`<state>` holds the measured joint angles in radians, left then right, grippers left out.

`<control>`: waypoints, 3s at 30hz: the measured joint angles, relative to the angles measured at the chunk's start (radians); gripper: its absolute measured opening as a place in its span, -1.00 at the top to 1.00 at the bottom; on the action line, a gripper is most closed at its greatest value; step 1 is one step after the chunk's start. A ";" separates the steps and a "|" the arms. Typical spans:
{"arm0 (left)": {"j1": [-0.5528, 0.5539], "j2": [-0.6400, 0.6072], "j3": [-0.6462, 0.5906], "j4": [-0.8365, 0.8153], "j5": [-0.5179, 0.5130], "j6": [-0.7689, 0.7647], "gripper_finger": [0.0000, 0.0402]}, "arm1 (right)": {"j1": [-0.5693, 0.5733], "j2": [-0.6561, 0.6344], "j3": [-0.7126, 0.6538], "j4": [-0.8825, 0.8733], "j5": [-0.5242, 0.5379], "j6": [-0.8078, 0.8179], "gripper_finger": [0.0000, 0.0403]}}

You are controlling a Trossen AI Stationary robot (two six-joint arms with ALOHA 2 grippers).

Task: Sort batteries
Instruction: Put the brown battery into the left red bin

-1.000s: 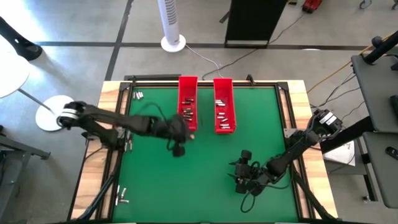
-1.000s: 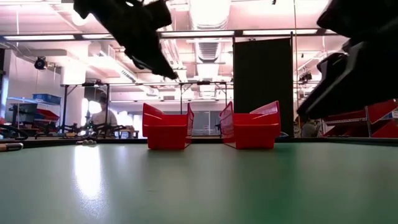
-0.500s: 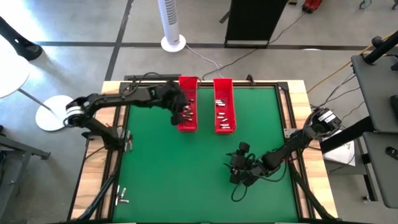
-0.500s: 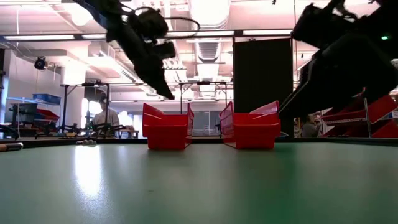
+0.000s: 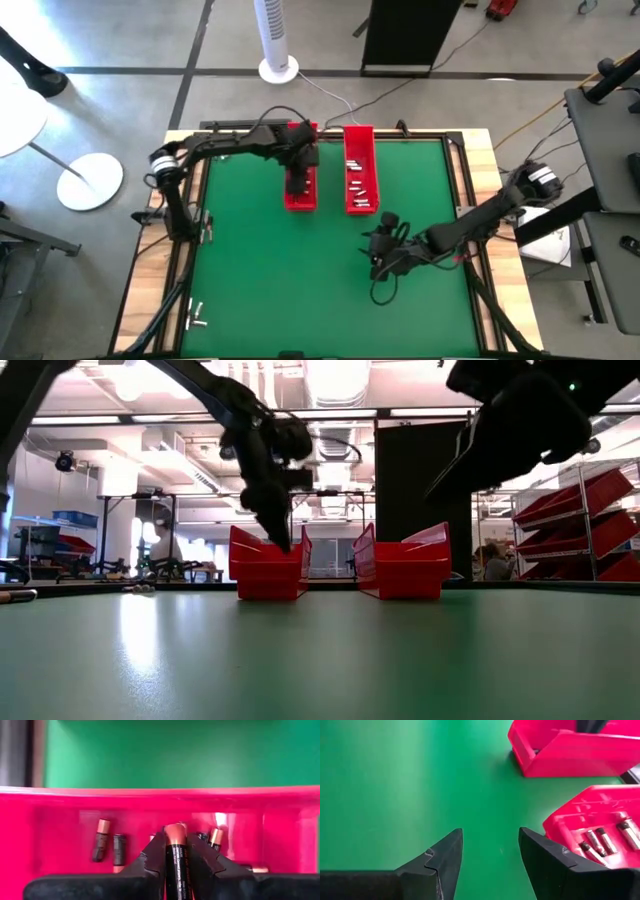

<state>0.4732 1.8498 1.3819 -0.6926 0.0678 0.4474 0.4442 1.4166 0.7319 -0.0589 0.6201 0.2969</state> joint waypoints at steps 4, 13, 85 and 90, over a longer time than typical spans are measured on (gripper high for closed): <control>0.002 0.059 0.042 -0.043 -0.002 0.012 0.82 | 0.000 -0.035 0.000 -0.027 0.000 -0.010 0.05; 0.012 0.130 0.065 -0.058 -0.078 0.024 0.82 | 0.000 -0.047 -0.001 -0.050 0.000 -0.042 0.09; -0.081 -0.154 0.300 -0.738 0.004 -0.492 0.24 | 0.003 -0.104 -0.001 -0.146 0.000 -0.022 -0.01; -0.186 -0.338 0.071 -0.736 0.003 -0.790 0.24 | 0.003 -0.112 -0.001 -0.144 0.000 -0.020 -0.02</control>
<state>0.2868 1.5122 1.4530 -1.4285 0.0711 -0.3430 0.4469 1.3051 0.7311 -0.2029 0.6204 0.2769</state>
